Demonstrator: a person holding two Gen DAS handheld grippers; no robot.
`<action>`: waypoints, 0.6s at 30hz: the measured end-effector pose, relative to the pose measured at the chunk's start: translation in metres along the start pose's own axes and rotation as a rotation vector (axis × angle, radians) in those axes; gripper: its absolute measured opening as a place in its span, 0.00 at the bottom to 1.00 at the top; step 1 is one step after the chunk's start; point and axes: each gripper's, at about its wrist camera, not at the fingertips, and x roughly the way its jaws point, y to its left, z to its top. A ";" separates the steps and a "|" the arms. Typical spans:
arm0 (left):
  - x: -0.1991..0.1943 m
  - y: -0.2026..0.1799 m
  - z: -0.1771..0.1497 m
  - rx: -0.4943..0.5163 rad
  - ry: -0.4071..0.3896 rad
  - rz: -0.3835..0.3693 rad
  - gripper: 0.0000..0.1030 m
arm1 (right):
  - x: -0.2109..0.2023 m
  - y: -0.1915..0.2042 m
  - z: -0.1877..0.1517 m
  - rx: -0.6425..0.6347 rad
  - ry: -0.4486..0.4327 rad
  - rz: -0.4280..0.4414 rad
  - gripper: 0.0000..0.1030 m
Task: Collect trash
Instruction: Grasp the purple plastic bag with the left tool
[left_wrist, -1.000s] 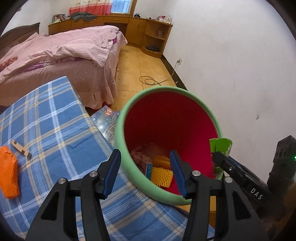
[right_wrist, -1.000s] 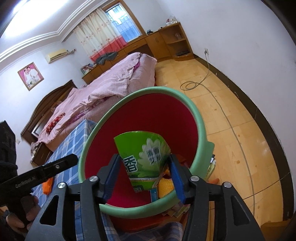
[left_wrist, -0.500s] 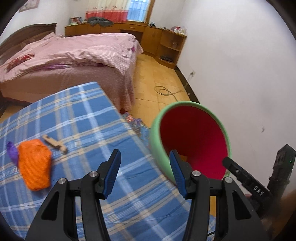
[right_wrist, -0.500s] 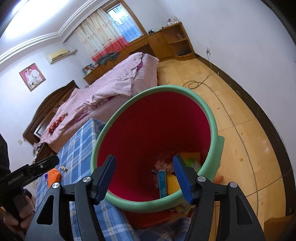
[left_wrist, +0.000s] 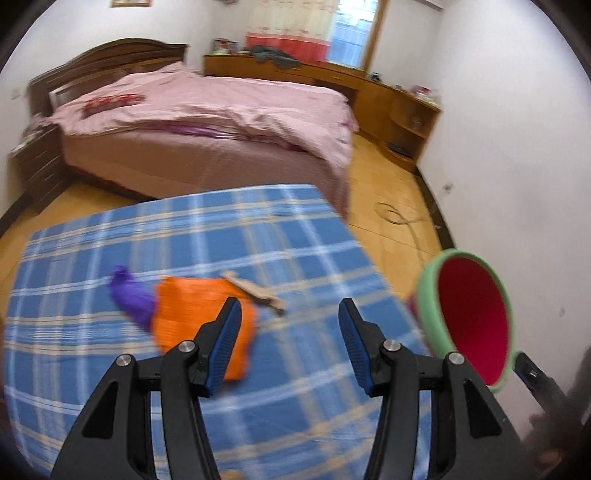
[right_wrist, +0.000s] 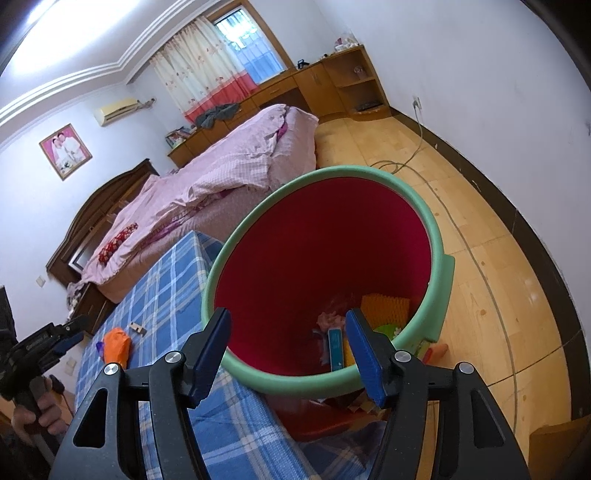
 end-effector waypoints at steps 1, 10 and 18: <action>0.003 0.008 0.001 -0.006 0.002 0.023 0.53 | -0.001 0.001 -0.001 0.001 0.001 -0.003 0.64; 0.037 0.093 0.010 -0.135 0.029 0.193 0.53 | 0.003 0.006 -0.007 -0.002 0.025 -0.026 0.64; 0.072 0.130 0.007 -0.235 0.112 0.266 0.53 | 0.010 0.001 -0.011 0.004 0.049 -0.051 0.64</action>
